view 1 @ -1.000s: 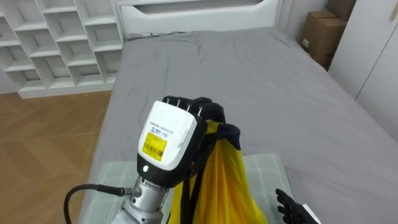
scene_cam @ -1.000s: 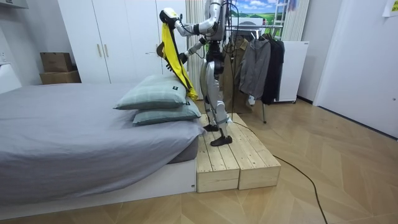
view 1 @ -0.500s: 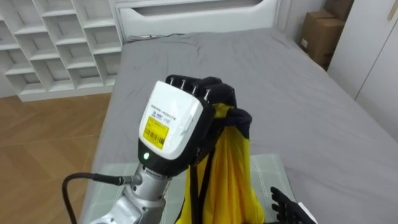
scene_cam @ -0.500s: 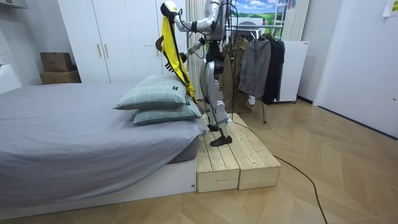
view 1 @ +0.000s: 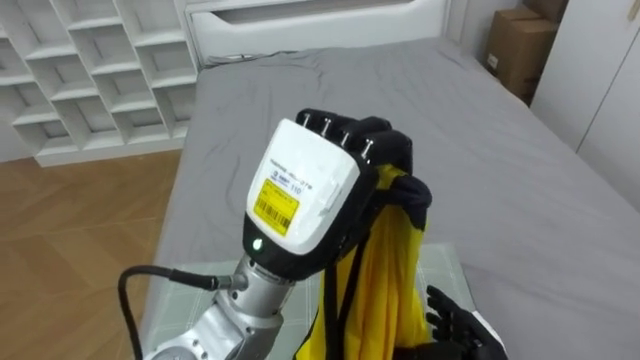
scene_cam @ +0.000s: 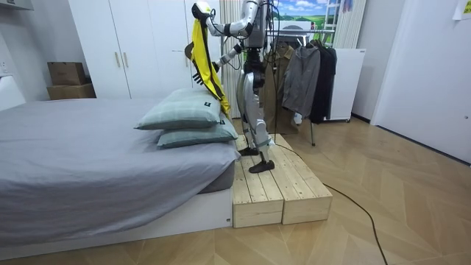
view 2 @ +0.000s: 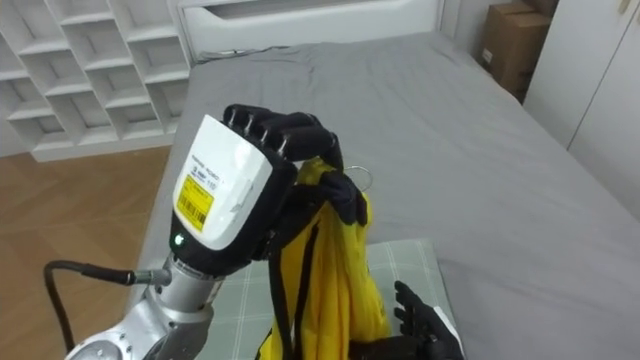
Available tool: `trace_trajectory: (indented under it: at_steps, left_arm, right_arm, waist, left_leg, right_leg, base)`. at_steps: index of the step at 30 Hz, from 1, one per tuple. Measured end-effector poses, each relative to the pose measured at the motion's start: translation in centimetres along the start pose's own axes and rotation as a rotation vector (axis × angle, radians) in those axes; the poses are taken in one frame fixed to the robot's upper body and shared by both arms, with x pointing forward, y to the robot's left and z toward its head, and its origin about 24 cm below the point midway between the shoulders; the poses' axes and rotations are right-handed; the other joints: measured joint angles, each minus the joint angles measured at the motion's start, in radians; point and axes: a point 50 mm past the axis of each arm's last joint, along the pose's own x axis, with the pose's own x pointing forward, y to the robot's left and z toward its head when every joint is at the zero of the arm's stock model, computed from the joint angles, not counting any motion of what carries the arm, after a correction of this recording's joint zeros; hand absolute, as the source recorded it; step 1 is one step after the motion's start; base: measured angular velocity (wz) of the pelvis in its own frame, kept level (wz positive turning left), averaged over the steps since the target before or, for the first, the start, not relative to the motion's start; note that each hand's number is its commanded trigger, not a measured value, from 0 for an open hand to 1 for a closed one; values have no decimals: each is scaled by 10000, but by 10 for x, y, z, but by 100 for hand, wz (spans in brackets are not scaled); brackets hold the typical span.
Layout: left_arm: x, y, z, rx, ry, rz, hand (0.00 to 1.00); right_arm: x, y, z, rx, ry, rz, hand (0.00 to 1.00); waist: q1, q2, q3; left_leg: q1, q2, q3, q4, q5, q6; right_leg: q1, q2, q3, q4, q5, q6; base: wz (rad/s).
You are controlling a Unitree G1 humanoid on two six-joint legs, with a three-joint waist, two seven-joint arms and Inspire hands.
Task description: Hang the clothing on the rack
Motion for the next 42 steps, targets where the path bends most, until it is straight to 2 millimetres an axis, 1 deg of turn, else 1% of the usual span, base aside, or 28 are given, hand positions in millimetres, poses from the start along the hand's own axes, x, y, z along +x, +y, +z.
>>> trace_trajectory:
  at_steps: [3, 4, 8, 11, 14, 17, 21, 25, 27, 31, 32, 33, 34, 42]
  left_arm:
    - [2, 0, 2, -35, 55, 101, 100]
    - [3, 1, 2, -27, 47, 158, 100]
    - [9, 8, 7, -67, -99, 563, 100]
    - [12, 9, 12, -134, -108, 730, 100]
    - [12, 6, 16, -217, -83, 611, 100]
    - [11, 5, 17, -185, -65, 518, 100]
    - [11, 3, 20, -246, -49, 481, 100]
    - [12, 3, 22, -367, -30, 573, 100]
    - [14, 3, 23, -423, -104, 678, 100]
    - [17, 4, 22, -410, -190, 784, 100]
    - [16, 4, 23, -409, -187, 779, 100]
    - [16, 4, 22, -399, -177, 778, 100]
    - [16, 4, 22, -392, -170, 778, 100]
    - [16, 4, 22, -371, -153, 764, 100]
  right_arm:
    - [4, 3, 8, -120, -112, 234, 0]
    - [6, 5, 14, -205, -234, 357, 0]
    - [14, 11, 32, -508, -662, 727, 0]
    - [18, 11, 41, -322, -726, 745, 0]
    - [22, 9, 44, -260, -471, 881, 0]
    - [22, 7, 43, -256, -325, 940, 0]
    - [23, 8, 42, -63, -135, 834, 0]
    - [29, 19, 61, -238, -609, 968, 0]
    - [32, 24, 72, -450, -861, 1105, 0]
    - [33, 28, 76, -432, -990, 1211, 0]
    - [33, 29, 76, -434, -981, 1236, 17]
    - [33, 30, 75, -423, -979, 1250, 72]
    - [33, 30, 75, -417, -979, 1256, 100]
    - [33, 30, 76, -409, -980, 1236, 100]
  waist:
    - [-4, -1, -1]
    - [8, -3, -1]
    - [6, -17, -9]
    - [18, -31, -17]
    - [25, -79, -40]
    - [50, -96, -50]
    - [250, -110, -59]
    - [282, -123, -65]
    - [287, -170, -95]
    - [340, -185, -108]
    - [344, -185, -107]
    - [348, -186, -106]
    - [368, -186, -106]
    - [501, -182, -92]
  left_leg:
    - [7, 1, 149, 4, 0, 1]
    - [7, 0, 183, 5, 1, 1]
    - [5, 2, 200, 11, 1, 0]
    - [9, 2, 191, -3, 1, 0]
    - [24, 3, 189, -12, 1, 0]
    - [29, 5, 188, -10, 0, 0]
    - [32, 8, 229, 4, 1, 1]
    - [29, -2, 227, 33, 4, 5]
    - [38, -2, 211, 36, 20, 31]
    - [58, -6, 194, 49, 21, 34]
    - [58, -9, 191, 52, 21, 34]
    - [58, -10, 192, 66, 21, 34]
    - [58, -9, 193, 72, 21, 34]
    - [211, -3, 201, 61, 21, 34]
  right_leg:
    - [-16, -4, 51, 18, 0, 1]
    - [-31, -4, 76, 31, 0, 1]
    - [-39, -1, 85, 28, 0, 2]
    - [-31, -6, 78, 34, 0, 2]
    - [-32, -9, 61, 58, 0, 2]
    - [-34, -8, 92, 65, 0, 2]
    - [-120, -1, 210, 177, -10, 17]
    - [-141, -12, 213, 219, -10, 16]
    - [-141, -13, 204, 258, -9, 15]
    - [-138, -28, 200, 318, -9, 15]
    - [-138, -29, 205, 321, -8, 14]
    - [-138, -30, 212, 331, -6, 11]
    - [-135, -30, 210, 333, -6, 11]
    - [70, -21, 208, 219, -8, 12]
  base:
    - [-6]
    - [-5]
    - [-1]
    - [0]
    - [0]
    - [0]
    - [-6]
    - [0]
    - [0]
    - [0]
    - [0]
    - [0]
    - [0]
    - [0]
